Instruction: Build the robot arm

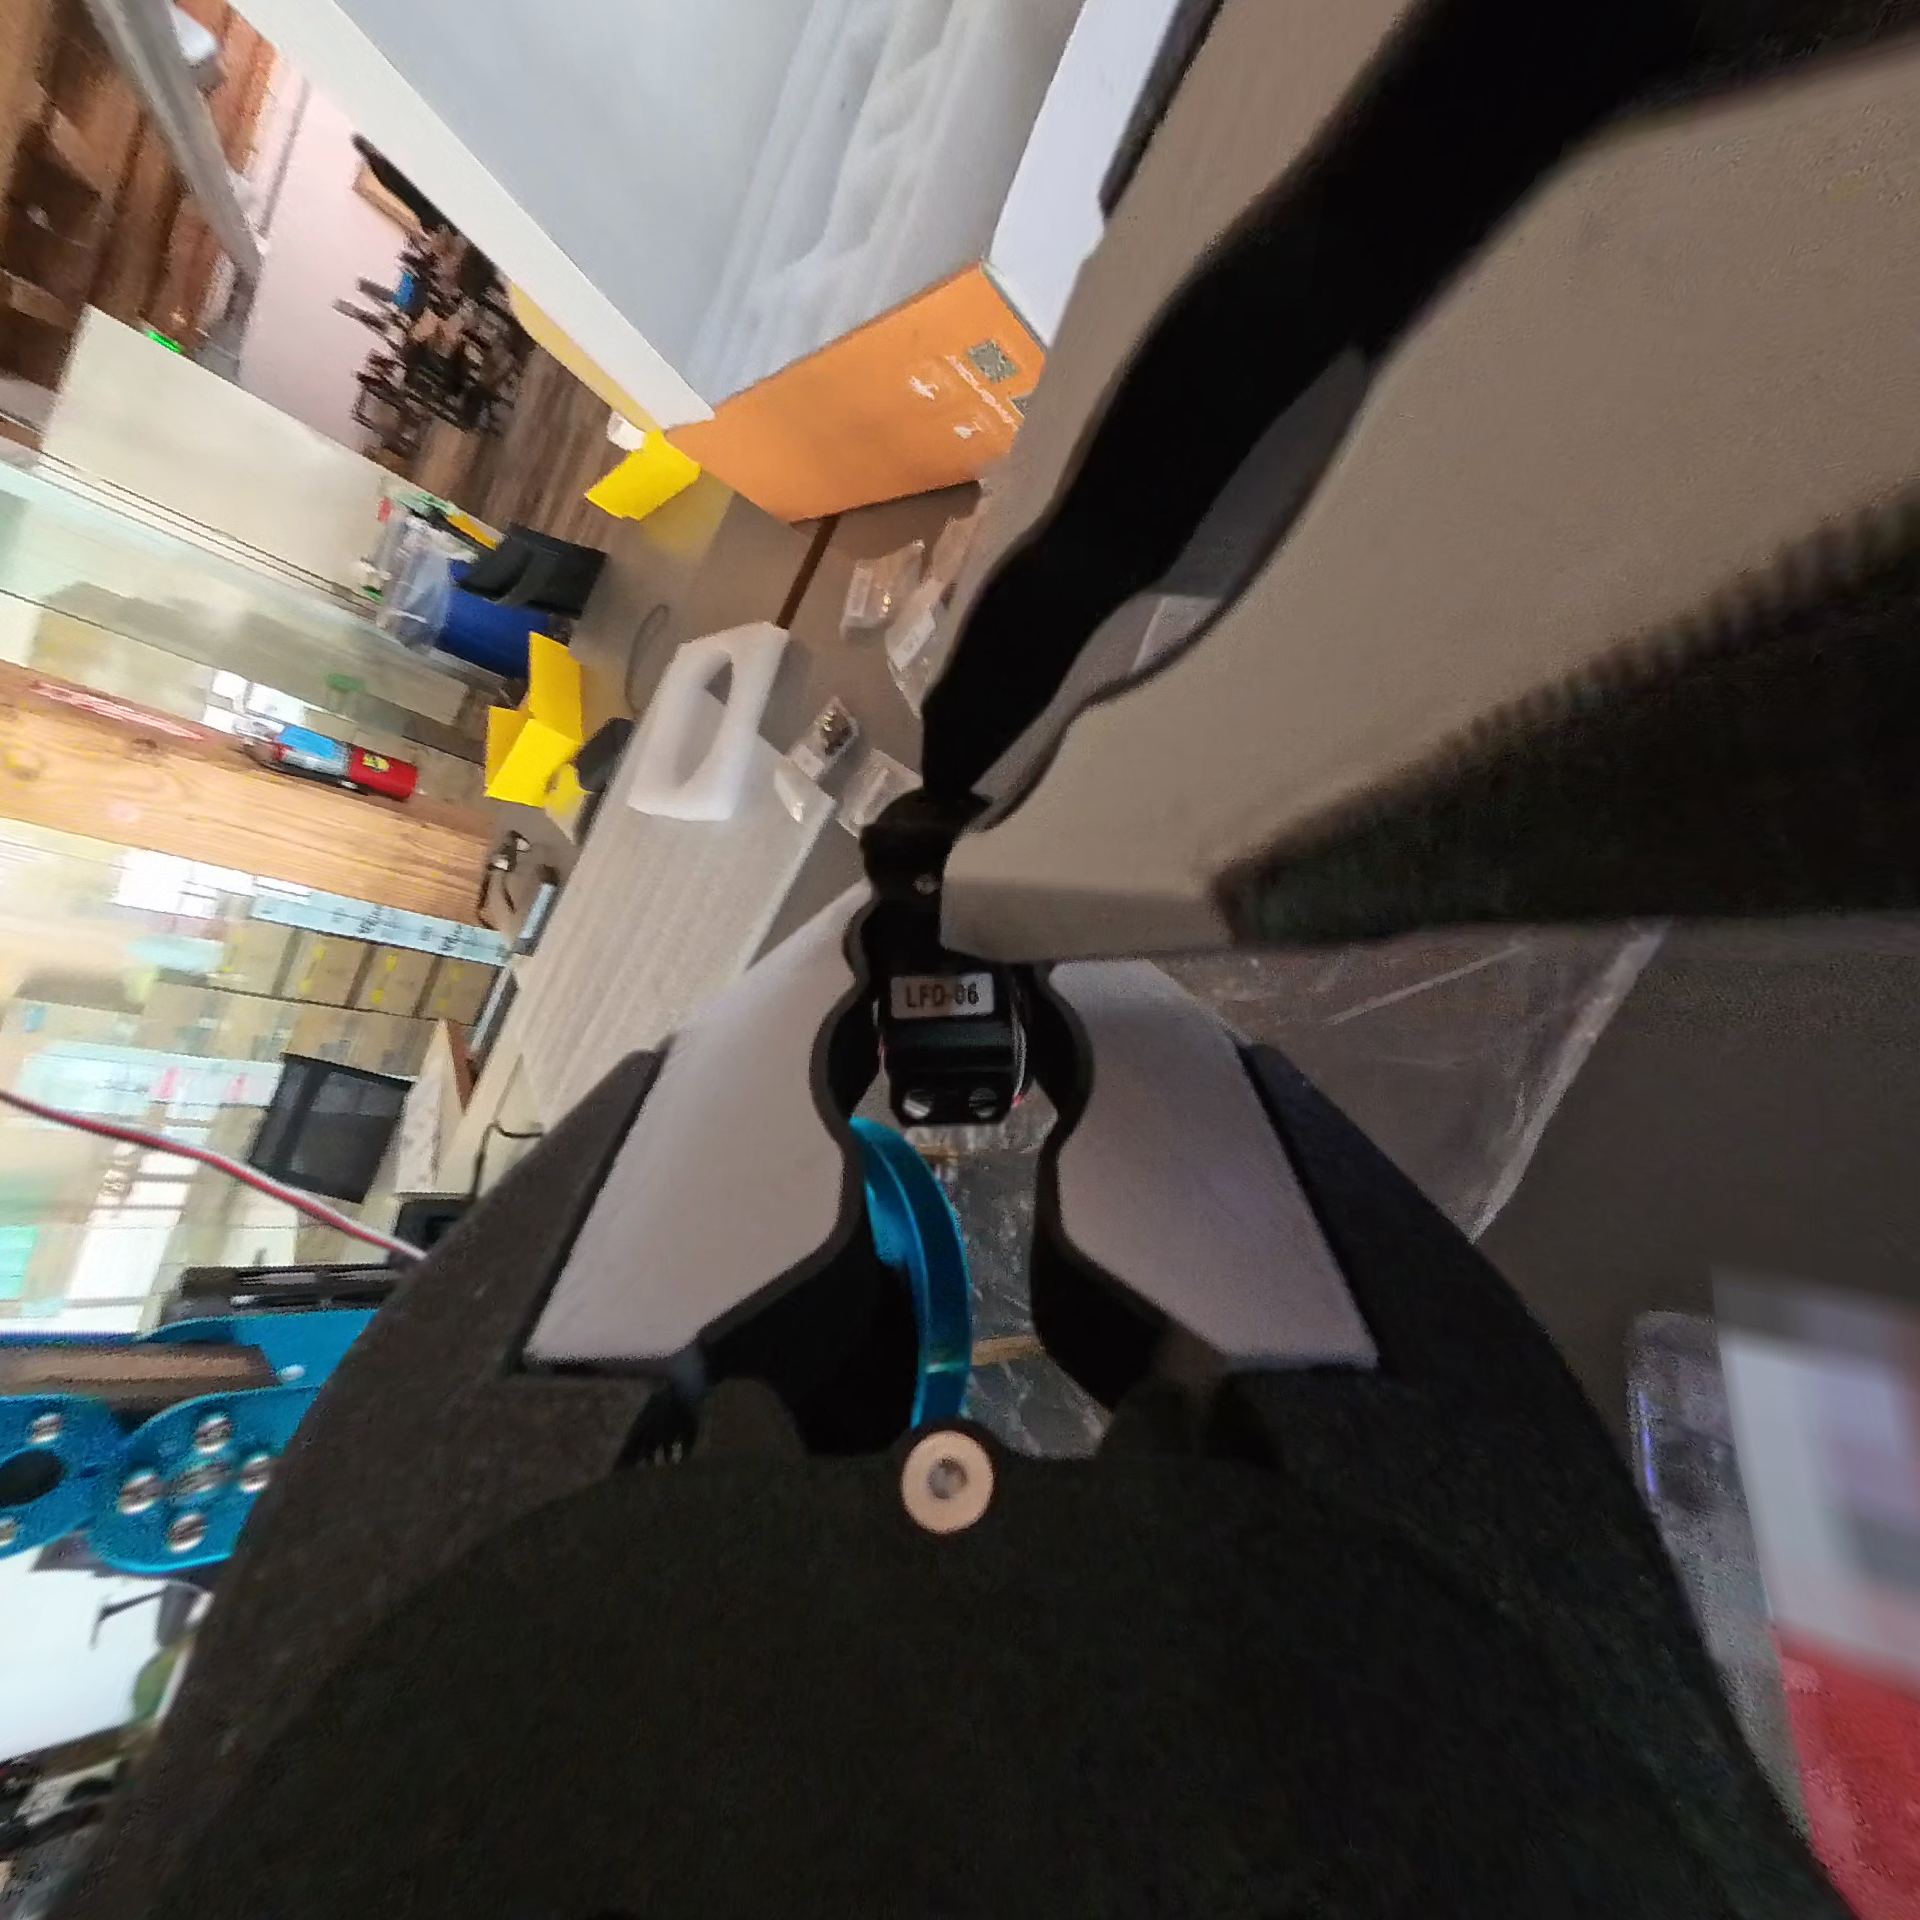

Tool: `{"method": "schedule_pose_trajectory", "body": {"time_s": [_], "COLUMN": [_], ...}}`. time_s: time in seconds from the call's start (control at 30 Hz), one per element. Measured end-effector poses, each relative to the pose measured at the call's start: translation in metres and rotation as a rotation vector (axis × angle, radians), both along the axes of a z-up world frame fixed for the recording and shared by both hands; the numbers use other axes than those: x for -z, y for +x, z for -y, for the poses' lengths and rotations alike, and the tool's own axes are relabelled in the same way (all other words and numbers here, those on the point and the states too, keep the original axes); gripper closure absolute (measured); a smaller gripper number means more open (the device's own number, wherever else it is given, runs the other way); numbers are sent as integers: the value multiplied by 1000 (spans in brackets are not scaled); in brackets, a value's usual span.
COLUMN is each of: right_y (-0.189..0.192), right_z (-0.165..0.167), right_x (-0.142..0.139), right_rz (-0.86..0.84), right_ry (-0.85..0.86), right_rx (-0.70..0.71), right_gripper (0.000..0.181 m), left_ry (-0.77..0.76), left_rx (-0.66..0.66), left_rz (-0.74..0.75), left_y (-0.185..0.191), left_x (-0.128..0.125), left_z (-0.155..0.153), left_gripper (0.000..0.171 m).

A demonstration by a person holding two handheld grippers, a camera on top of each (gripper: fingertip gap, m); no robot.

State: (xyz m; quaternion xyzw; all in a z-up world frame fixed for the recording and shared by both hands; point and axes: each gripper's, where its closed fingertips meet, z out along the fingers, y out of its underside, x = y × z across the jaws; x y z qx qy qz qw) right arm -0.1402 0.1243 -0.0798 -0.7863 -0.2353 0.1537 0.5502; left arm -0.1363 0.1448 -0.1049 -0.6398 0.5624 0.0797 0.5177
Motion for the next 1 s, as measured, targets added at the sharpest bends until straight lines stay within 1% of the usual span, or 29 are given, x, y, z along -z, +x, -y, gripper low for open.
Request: {"method": "schedule_pose_trajectory", "body": {"time_s": [0.07,0.17,0.23,0.27,0.33,0.4,0.47,0.57,0.63,0.67,0.73,0.83,0.9,1.0], "right_y": [4,11,17,18,20,17,13,10,10,11,16,33,44,61], "right_z": [1,4,5,7,10,14,18,19,19,19,20,22,24,24], "right_x": [-4,-13,-18,-19,-17,-25,-32,-44,-50,-55,-68,-93,-110,-121], "right_rz": [-94,-339,-512,-590,-688,-795,-851,-885,-859,-841,-806,-713,-649,-553], "right_ry": [-45,-146,-228,-277,-361,-394,-414,-409,-373,-345,-278,-118,-28,43], "right_rx": [-50,-144,-205,-245,-297,-363,-414,-458,-464,-468,-462,-405,-352,-237], "right_gripper": [161,161,161,161,161,162,161,160,160,159,147,147,147,149], "left_ry": [-8,-77,-92,-82,-44,-3,71,100,78,43,-58,-214,-291,-425], "left_rx": [12,51,78,94,159,223,253,286,299,308,329,347,341,335], "left_rz": [9,120,159,167,189,212,211,219,214,233,307,420,483,573], "left_y": [1,5,6,6,9,13,12,10,10,10,11,12,12,13], "left_x": [-4,-15,-19,-20,-27,-35,-46,-60,-66,-70,-80,-93,-101,-111], "left_z": [3,12,14,15,21,30,33,35,34,35,37,38,37,40], "left_gripper": [149,146,136,135,133,141,143,145,145,146,146,146,146,146]}}
